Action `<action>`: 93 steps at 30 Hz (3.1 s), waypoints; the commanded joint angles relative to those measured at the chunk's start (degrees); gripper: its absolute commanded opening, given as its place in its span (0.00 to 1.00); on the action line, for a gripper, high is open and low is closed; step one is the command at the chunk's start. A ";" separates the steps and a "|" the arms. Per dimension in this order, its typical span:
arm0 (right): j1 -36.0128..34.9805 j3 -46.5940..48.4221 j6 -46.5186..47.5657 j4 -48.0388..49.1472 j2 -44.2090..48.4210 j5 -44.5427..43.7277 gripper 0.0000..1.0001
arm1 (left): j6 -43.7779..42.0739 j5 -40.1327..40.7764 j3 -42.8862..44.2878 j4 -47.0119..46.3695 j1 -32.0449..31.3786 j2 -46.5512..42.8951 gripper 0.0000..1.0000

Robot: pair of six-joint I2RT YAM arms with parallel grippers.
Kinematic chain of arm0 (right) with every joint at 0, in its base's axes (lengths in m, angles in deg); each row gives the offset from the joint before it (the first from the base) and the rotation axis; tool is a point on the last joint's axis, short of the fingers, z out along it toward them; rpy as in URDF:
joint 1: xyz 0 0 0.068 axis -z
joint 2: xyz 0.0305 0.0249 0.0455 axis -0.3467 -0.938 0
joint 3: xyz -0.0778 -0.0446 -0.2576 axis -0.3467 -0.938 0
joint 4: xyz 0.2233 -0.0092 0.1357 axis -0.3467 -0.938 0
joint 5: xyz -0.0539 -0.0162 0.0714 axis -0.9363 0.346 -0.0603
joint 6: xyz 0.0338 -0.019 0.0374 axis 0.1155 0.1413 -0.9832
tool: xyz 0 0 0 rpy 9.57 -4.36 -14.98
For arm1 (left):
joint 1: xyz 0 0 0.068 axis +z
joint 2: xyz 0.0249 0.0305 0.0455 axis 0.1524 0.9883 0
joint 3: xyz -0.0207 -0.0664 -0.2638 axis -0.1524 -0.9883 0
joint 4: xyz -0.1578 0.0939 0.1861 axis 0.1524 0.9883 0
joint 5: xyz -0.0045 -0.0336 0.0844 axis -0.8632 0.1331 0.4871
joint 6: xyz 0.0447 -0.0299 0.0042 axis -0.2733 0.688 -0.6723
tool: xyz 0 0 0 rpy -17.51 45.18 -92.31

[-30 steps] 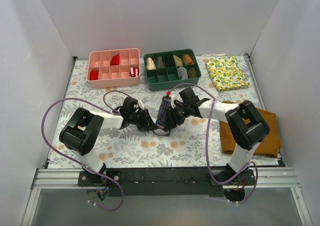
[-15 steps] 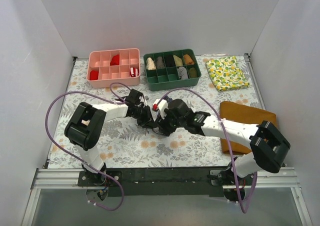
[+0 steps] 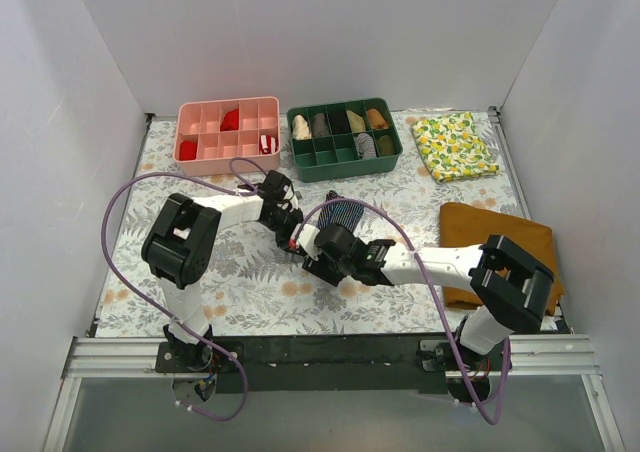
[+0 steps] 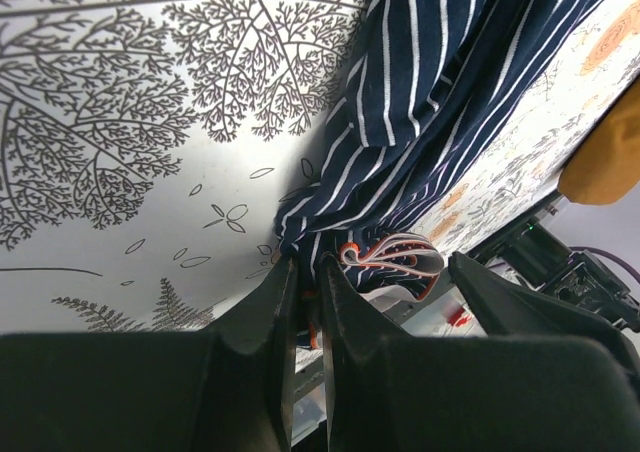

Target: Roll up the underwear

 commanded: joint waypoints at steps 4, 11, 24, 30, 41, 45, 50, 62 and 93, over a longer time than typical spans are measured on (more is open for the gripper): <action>-2.47 1.79 3.12 3.28 -0.97 -5.13 0.64 | -3.12 3.96 1.26 4.25 -0.11 3.43 0.00; -3.00 2.23 4.44 3.81 -4.83 -8.46 0.65 | -3.64 2.99 2.05 4.43 -0.11 4.40 0.00; -2.04 0.04 1.02 6.80 -10.11 -9.88 0.59 | -4.79 2.02 1.79 4.43 -0.11 4.75 0.00; -0.90 -2.95 -1.71 6.27 -8.18 -6.29 0.36 | -4.96 2.19 1.70 4.25 0.06 4.67 0.00; 4.99 -4.81 -5.05 4.43 -7.47 11.90 0.13 | -4.44 2.81 1.26 2.06 1.29 1.68 0.07; 6.40 -2.17 -4.88 1.53 -9.58 21.65 0.12 | -2.77 3.33 -0.32 -1.10 1.56 -1.22 0.20; 9.03 -1.29 -5.58 1.26 -10.37 28.87 0.12 | -0.31 6.15 -1.37 -3.21 2.52 -6.39 0.32; 16.24 -1.11 -12.69 5.38 -12.21 49.79 0.11 | 1.10 10.64 -7.60 -9.27 5.51 -19.94 0.45; 25.21 14.27 -14.64 -11.74 -26.63 69.05 0.09 | 5.67 4.64 -35.82 -33.45 -2.31 -31.99 0.69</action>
